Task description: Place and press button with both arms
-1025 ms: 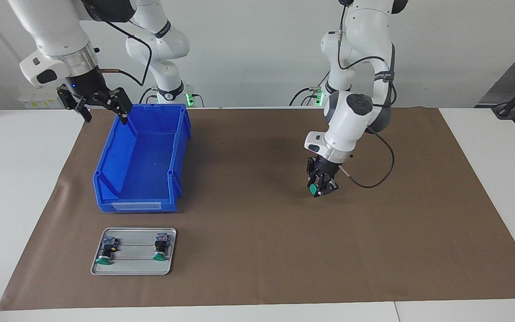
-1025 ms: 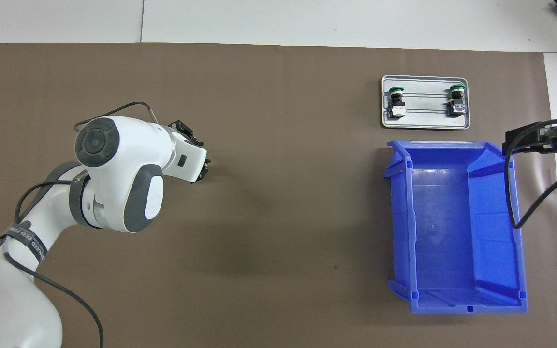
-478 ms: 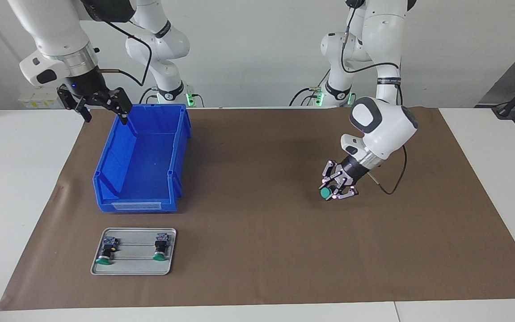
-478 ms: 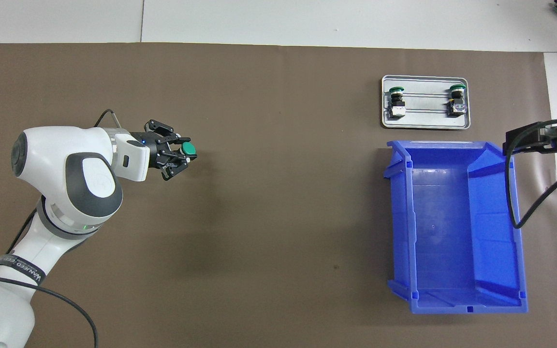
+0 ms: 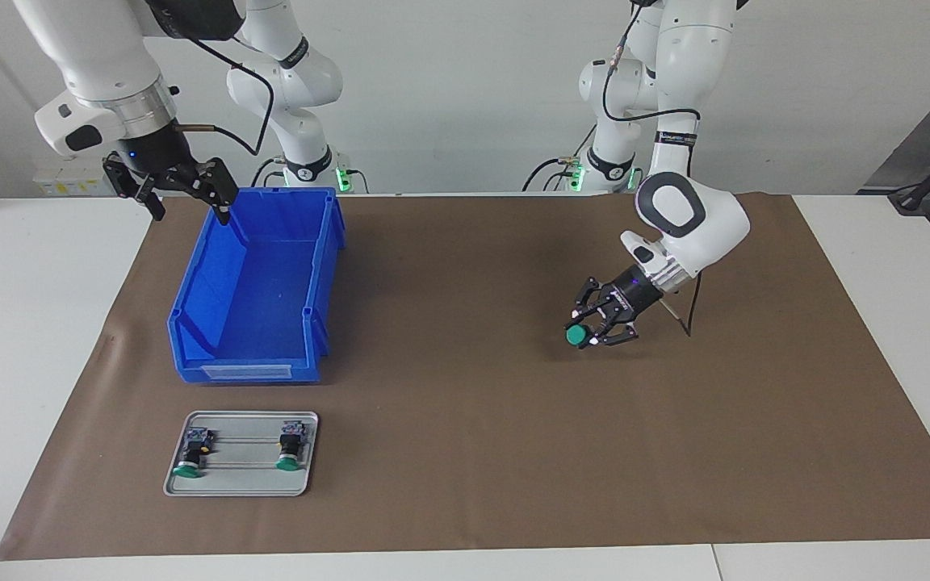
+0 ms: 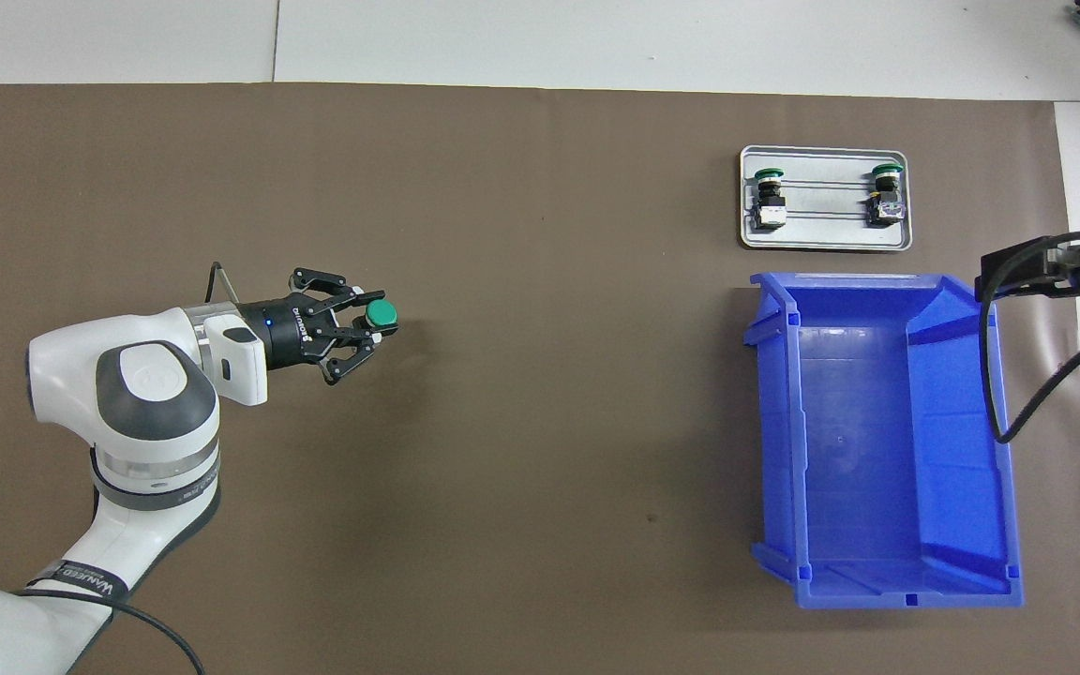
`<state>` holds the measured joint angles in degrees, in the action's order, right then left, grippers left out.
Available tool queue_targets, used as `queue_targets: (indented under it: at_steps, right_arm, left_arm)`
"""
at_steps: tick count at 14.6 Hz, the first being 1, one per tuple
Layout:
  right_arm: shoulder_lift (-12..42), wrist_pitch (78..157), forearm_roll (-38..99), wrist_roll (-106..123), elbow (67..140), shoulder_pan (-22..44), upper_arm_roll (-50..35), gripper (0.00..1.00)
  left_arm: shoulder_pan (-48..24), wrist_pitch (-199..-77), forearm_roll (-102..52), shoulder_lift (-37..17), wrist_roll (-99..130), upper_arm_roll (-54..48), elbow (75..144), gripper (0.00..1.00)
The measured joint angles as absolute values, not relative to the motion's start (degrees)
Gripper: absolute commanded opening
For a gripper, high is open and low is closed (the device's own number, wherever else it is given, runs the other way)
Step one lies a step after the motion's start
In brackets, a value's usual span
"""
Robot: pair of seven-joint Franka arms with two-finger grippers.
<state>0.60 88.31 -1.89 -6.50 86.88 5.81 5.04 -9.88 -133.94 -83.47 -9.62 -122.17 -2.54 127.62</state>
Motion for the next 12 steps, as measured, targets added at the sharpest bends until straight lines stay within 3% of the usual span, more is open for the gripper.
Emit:
queue_targets:
  at_steps: [6,12]
  right_arm:
    - [0.60,88.31,-1.89,-6.50,86.88,5.75,5.08,1.00]
    - [0.60,88.31,-1.89,-6.50,86.88,5.75,5.08,1.00]
  left_arm:
    - [0.83,-114.44,-97.97,-9.59,-143.78,-2.35,136.65,0.00]
    - [3.21,-104.10,-104.92,-9.46,-155.94,-2.45,145.50,0.00]
